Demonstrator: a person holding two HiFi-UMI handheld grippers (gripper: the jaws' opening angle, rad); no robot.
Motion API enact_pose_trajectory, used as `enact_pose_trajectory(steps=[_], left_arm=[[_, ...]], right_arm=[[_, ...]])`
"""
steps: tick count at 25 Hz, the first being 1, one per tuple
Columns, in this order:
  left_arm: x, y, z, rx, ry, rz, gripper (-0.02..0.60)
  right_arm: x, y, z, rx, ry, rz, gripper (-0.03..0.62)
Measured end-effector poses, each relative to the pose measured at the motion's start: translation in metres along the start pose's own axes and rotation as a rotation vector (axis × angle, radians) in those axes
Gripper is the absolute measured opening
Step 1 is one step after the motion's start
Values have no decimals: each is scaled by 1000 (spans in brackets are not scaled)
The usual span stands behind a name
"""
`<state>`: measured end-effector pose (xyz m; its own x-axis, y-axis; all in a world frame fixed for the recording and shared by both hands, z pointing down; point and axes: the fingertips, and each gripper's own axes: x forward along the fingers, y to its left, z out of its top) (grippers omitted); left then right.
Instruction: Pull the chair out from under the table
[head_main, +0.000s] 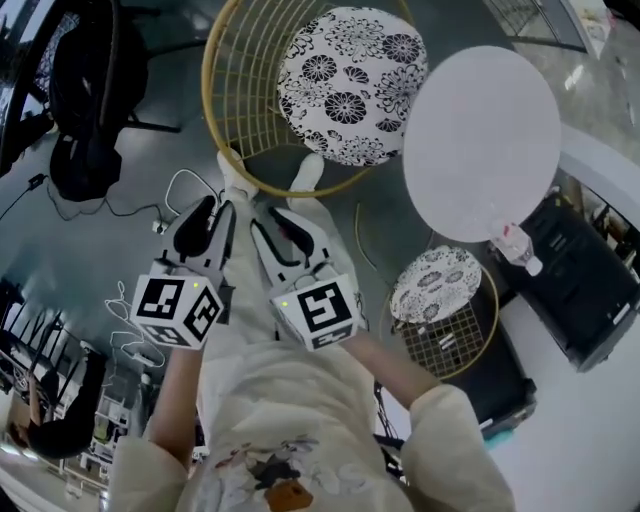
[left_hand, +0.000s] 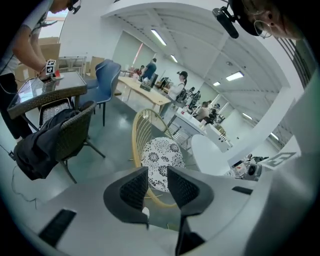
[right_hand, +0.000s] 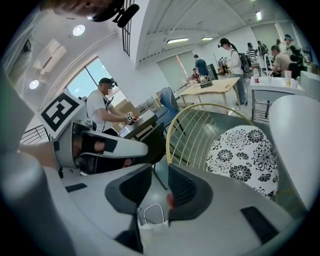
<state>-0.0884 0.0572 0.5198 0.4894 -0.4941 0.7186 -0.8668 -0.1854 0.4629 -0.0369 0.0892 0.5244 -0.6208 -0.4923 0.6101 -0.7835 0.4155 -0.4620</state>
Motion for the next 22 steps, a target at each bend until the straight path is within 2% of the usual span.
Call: enact_pose_trajectory(steps=[4,9,16,22], left_arm=[[24,20,-11,-51,-2,15,106],[49,36,-20,-93,-15,14,127],[74,40,-25,-133,-14,12,152],[94,46,-30,-171,6,34,166]], right_arm=[[17,-2,-21,-53,35,12,89],[34,-13,-43,-124,62,-18,92],[55,-24,-51,-243,82,-29,106],[78,-31,-63,-280,99,-4,109]])
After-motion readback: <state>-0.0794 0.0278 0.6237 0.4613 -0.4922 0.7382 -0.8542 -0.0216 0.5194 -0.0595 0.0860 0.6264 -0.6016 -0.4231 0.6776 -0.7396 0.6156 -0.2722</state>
